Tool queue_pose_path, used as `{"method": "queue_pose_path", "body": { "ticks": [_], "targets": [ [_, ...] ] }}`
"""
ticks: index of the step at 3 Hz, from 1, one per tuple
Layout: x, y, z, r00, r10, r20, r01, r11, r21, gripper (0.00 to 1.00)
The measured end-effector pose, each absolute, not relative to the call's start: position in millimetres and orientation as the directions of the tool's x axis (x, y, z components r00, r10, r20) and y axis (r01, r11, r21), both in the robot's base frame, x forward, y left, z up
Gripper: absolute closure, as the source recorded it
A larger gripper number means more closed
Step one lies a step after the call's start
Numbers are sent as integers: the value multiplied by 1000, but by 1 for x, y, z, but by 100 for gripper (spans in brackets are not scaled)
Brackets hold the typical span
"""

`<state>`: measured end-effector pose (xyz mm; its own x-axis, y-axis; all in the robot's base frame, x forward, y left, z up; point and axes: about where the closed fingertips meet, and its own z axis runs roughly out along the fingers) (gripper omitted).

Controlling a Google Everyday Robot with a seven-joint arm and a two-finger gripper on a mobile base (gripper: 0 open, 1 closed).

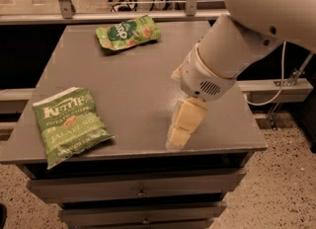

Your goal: Pick green jalapeno chip bag

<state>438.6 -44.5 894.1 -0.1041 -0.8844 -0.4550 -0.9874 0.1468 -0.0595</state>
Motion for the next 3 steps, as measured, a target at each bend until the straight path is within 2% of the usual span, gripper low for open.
{"method": "queue_pose_path", "body": {
  "ticks": [2,3],
  "targets": [
    [443,-25,884,-93,-864,-495,-989,137,-52,0],
    [458,20,863,-88,-825,-558,-993,120,-21,0]
  ]
}}
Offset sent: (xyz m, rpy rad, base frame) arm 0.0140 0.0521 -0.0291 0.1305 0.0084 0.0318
